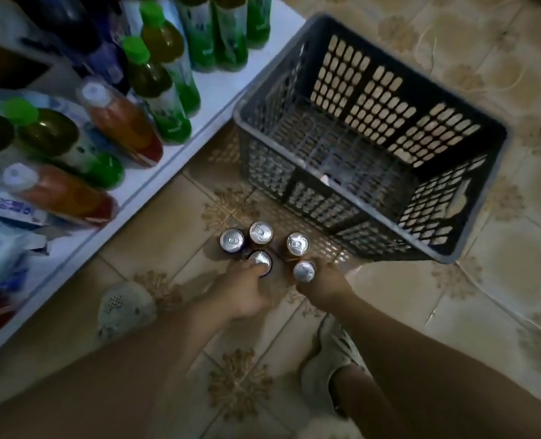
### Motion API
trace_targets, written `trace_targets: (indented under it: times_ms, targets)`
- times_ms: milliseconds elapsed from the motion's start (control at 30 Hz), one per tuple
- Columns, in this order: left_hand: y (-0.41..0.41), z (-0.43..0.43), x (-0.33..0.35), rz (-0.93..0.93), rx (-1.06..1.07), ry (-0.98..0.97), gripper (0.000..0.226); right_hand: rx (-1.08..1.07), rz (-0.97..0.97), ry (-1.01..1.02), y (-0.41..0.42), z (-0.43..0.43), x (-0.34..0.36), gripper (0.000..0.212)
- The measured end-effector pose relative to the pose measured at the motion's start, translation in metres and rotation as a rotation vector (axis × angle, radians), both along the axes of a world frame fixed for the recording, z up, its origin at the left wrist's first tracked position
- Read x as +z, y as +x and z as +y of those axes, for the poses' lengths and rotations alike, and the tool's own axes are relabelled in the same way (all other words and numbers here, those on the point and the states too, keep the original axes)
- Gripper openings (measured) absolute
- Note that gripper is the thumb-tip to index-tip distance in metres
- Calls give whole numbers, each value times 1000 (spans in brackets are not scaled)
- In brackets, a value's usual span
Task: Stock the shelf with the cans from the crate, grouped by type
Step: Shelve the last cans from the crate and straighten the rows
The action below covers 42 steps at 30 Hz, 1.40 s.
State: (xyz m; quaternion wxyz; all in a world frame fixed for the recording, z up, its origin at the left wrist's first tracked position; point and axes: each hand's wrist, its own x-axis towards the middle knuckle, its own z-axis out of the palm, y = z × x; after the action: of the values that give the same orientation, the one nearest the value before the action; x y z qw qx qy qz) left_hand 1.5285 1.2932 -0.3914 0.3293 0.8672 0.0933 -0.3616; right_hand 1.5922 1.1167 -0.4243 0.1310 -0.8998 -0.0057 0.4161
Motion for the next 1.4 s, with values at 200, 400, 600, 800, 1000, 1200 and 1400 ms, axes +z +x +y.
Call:
trace_targets:
  times_ms: [200, 400, 600, 800, 1000, 1200, 1400]
  targets:
    - [9, 5, -69, 41, -4, -16, 72, -195, 22, -19, 3, 11, -80, 77]
    - [7, 10, -61, 57, 27, -35, 82, -152, -59, 29, 3, 11, -47, 60]
    - [18, 18, 34, -17, 194, -232, 90, -101, -214, 343, 11, 31, 85, 67]
    - [8, 54, 175, -270, 453, -379, 100, -162, -290, 750, 18, 72, 233, 59]
    - [-36, 84, 325, -565, 563, -439, 73, -363, -315, 1185, -12, 117, 370, 52]
    - [-94, 96, 425, -977, 669, -226, 82, -118, -421, 1203, -57, 158, 478, 65]
    - [-163, 131, 473, -958, 821, -418, 60, 93, -432, 1267, -109, 196, 551, 59]
